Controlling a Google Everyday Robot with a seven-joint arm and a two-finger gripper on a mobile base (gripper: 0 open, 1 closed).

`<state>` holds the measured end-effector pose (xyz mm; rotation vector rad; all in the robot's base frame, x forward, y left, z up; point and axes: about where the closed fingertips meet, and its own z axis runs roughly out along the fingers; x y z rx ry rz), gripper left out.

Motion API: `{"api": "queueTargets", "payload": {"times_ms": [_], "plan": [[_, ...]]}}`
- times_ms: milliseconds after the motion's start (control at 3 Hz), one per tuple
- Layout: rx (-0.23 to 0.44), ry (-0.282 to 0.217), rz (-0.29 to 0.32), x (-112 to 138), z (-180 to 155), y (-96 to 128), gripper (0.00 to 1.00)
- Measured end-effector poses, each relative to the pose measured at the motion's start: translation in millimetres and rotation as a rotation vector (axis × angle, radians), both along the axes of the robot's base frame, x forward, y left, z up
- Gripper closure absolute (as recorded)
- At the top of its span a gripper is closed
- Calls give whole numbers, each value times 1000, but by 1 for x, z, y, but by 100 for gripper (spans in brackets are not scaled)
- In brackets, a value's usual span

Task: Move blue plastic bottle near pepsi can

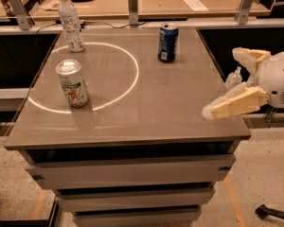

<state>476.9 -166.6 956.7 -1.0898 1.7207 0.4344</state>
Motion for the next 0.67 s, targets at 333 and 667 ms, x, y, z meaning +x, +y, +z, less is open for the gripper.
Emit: {"api": "queueTargets", "payload": {"times_ms": [333, 667], "plan": [[37, -24, -101, 21, -6, 2, 0], [50, -42, -201, 39, -9, 1, 0]]}}
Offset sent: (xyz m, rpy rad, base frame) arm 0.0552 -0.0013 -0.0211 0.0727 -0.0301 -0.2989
